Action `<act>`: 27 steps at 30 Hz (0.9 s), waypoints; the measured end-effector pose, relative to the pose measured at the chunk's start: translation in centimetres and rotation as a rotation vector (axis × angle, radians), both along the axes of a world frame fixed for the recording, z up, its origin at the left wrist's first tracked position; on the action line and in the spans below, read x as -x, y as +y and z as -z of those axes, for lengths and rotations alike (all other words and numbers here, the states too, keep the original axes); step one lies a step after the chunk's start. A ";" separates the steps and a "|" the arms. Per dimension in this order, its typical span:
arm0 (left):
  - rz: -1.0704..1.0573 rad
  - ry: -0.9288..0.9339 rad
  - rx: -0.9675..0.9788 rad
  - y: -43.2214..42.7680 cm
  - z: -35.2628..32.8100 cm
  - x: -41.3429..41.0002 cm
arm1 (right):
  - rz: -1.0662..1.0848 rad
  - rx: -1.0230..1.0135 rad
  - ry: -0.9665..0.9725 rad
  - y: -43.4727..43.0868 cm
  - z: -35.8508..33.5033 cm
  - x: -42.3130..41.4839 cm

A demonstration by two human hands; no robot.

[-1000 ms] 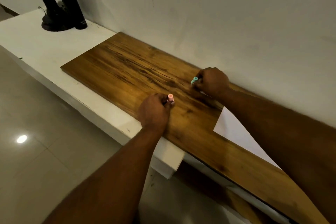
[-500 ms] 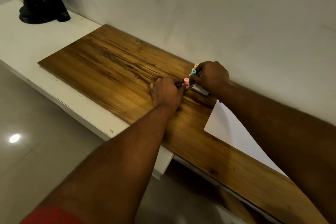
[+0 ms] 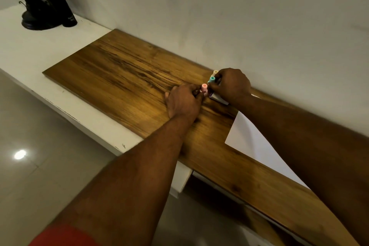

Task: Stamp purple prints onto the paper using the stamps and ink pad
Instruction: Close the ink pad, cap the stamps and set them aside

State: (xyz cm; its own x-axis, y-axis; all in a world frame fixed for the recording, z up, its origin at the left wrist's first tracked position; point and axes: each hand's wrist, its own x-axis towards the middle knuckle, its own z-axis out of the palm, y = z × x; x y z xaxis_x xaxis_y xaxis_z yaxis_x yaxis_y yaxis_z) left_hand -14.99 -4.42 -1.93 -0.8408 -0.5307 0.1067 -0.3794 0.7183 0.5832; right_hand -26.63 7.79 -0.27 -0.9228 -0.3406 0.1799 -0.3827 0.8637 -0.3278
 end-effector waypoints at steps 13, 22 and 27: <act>0.010 0.049 -0.012 -0.1 0.6 0.1 | -0.011 0.039 -0.005 0.2 0.1 -0.5; 0.000 0.080 -0.029 -0.2 1.1 0.3 | -0.031 0.082 -0.002 0.4 -0.4 -0.8; -0.014 0.108 -0.054 -0.4 1.5 0.5 | -0.027 0.135 0.045 0.5 -1.8 -1.2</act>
State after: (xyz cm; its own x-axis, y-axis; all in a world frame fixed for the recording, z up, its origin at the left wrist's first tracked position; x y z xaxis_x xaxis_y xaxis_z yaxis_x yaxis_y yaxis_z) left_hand -15.49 -4.80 -3.46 -0.8182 -0.5501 0.1672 -0.3222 0.6795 0.6592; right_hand -25.43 8.29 1.56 -0.9035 -0.3355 0.2667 -0.4225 0.8020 -0.4223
